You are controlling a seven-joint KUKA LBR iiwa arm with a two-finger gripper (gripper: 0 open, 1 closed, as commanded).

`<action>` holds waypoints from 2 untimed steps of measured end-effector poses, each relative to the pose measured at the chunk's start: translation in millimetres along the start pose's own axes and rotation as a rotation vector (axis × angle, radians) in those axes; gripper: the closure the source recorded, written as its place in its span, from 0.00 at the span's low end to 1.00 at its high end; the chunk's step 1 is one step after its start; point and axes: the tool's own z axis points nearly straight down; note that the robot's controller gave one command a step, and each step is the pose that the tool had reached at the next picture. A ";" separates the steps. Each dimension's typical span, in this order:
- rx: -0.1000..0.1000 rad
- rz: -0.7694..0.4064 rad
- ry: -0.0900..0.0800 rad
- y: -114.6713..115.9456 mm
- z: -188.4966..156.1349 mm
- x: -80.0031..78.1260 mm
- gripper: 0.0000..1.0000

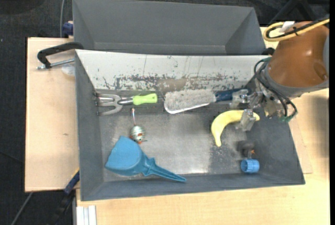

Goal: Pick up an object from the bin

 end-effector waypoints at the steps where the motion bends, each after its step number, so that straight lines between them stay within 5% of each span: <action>1: 0.004 -0.046 -0.017 7.8 -114.2 -4.3 1.00; 2: 0.011 -0.239 -0.032 61.0 -234.2 35.0 1.00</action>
Offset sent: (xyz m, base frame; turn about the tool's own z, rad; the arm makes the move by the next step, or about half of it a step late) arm -0.0059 0.0071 0.1080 -0.0453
